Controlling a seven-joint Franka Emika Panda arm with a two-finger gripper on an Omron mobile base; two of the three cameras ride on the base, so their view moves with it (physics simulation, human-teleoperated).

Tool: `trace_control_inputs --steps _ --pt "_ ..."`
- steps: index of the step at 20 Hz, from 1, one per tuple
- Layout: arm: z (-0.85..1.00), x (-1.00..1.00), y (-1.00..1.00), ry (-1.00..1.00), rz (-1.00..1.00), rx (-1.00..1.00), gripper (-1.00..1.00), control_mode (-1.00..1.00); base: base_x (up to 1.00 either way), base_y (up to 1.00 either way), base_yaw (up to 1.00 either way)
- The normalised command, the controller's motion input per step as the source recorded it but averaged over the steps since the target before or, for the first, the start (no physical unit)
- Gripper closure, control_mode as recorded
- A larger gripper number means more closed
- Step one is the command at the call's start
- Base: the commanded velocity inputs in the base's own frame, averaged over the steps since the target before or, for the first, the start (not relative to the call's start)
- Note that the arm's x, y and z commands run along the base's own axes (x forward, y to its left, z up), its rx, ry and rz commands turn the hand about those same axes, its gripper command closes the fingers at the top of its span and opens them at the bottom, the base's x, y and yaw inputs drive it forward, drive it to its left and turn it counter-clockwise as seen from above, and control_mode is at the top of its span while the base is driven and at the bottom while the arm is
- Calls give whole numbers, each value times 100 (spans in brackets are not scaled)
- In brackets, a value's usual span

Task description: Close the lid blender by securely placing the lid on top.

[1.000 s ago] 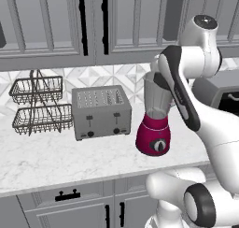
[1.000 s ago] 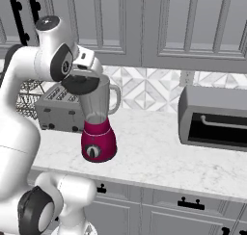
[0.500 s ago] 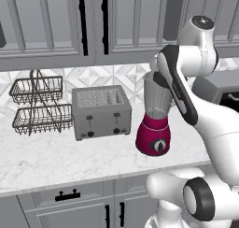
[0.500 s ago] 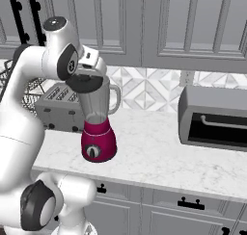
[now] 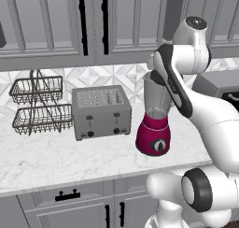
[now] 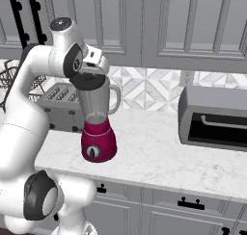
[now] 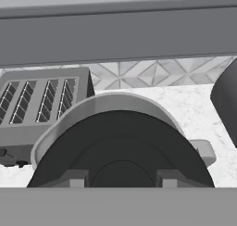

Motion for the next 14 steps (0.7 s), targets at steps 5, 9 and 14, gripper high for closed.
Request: trace_control_inputs --steps 5,9,14 --pt "0 26 0 0 0 0 100 -100 0 0 0" --pt "0 25 0 0 0 0 100 -100 0 0 0" --pt "0 24 0 0 0 0 100 -100 0 0 0"
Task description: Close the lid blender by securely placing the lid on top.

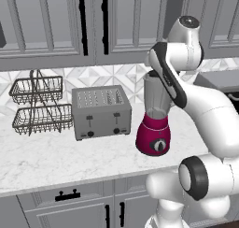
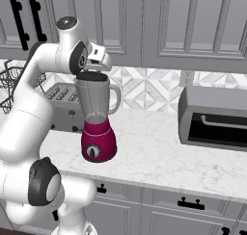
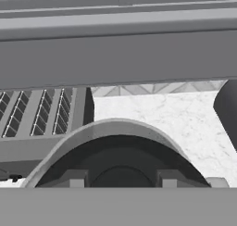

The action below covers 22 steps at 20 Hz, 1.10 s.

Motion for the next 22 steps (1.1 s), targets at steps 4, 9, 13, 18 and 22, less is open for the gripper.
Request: trace_control_inputs --steps 4,9,13,18,22 --pt "0 20 0 0 0 0 100 -100 0 0 0" --pt "0 10 0 0 0 0 100 -100 0 0 0" --pt "0 1 0 -2 0 0 100 -100 0 0 0" --pt "0 0 0 -5 0 0 100 -100 0 0 0" --pt "-8 -2 0 -10 0 0 100 -100 0 0 0"
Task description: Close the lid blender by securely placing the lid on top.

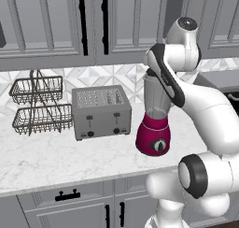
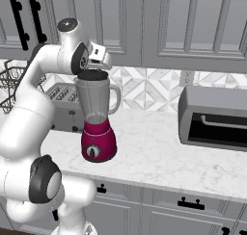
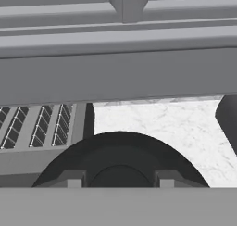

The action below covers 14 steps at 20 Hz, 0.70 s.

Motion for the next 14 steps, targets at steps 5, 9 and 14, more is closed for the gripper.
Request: trace_control_inputs --steps 5,9,14 --pt "-21 -6 0 -8 0 0 100 -100 0 0 0" --pt "-29 -10 0 -3 0 0 100 -100 0 0 0" --pt "-29 -5 0 0 0 0 100 -100 0 0 0"
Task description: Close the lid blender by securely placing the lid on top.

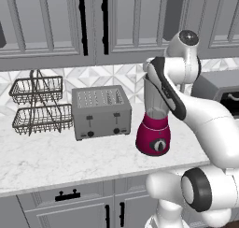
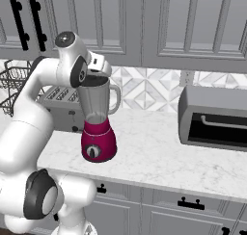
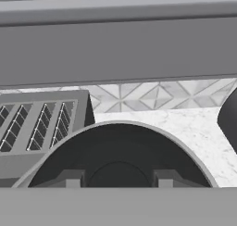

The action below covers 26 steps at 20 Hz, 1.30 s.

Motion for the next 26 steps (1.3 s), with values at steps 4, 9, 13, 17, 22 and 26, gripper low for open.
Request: trace_control_inputs --steps 4,9,13,17,22,26 --pt "-42 0 0 0 0 0 100 -100 0 0 0" --pt "-43 -7 0 0 0 0 100 -100 0 0 0" --pt "-35 -34 0 0 0 0 -100 -100 0 0 0" --pt "-25 -62 -3 0 0 0 -100 -100 0 0 0" --pt "-26 -95 -14 5 0 0 -100 -100 0 0 0" --pt "-24 -100 -22 10 0 0 -100 -100 0 0 0"
